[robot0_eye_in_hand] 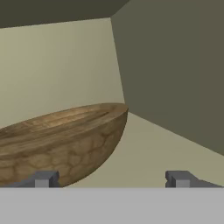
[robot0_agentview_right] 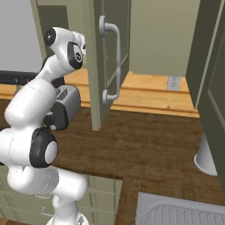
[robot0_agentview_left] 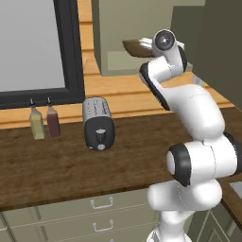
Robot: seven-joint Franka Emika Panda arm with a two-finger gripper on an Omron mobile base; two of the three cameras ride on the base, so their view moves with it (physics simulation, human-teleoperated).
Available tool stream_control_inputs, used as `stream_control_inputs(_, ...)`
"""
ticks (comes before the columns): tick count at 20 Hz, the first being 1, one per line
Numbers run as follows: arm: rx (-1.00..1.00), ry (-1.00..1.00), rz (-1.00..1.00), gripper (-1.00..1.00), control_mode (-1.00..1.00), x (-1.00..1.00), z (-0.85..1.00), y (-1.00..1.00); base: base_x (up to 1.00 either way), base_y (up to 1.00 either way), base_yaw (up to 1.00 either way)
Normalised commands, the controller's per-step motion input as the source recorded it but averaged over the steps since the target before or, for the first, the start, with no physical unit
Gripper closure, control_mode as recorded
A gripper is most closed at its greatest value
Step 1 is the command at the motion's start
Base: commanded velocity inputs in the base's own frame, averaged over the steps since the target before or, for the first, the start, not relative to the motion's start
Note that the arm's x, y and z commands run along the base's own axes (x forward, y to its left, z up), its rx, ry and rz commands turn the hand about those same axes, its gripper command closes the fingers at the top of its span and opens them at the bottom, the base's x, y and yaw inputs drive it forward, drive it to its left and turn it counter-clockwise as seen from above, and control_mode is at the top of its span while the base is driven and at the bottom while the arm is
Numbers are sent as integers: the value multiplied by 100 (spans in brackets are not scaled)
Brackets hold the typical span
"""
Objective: Pick up the bowls on the counter and stack them on top of one another in the open cabinet. Place the smaller bowl on top of the larger bowl.
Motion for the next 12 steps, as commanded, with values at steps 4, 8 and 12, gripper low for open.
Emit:
stream_control_inputs(4,2,-5,-1,-100,-100,-100,18,-7,0,0,0)
stream_control_inputs(8,1,0,-2,-100,-100,-100,1,-13,0,0,0)
stream_control_inputs(12,-3,9,0,-100,-100,-100,-46,3,0,0,0)
